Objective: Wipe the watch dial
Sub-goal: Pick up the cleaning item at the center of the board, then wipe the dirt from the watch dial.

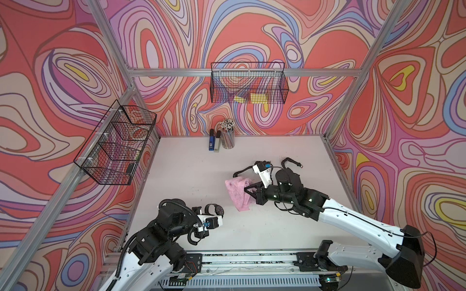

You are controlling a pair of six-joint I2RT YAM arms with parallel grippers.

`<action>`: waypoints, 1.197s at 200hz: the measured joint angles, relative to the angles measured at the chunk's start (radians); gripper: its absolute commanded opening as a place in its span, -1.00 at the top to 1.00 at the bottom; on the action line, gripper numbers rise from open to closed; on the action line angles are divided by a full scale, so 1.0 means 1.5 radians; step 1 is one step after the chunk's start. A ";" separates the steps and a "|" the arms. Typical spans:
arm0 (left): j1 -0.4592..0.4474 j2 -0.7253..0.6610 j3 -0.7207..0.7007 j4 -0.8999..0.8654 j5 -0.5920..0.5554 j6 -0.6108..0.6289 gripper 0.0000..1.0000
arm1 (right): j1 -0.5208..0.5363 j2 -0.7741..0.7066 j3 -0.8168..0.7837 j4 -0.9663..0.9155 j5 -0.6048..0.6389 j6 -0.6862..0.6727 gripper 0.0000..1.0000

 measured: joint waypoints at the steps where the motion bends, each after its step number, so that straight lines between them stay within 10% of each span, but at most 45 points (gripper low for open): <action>1: 0.000 0.001 0.001 0.000 0.002 -0.001 1.00 | 0.000 -0.002 0.001 -0.001 -0.003 -0.002 1.00; 104: 0.000 0.060 0.019 -0.013 0.116 -0.057 1.00 | 0.029 0.028 0.015 0.017 -0.175 -0.027 1.00; 239: 0.000 0.049 0.019 0.007 0.112 -0.118 1.00 | 0.153 0.113 0.028 0.148 -0.161 0.018 1.00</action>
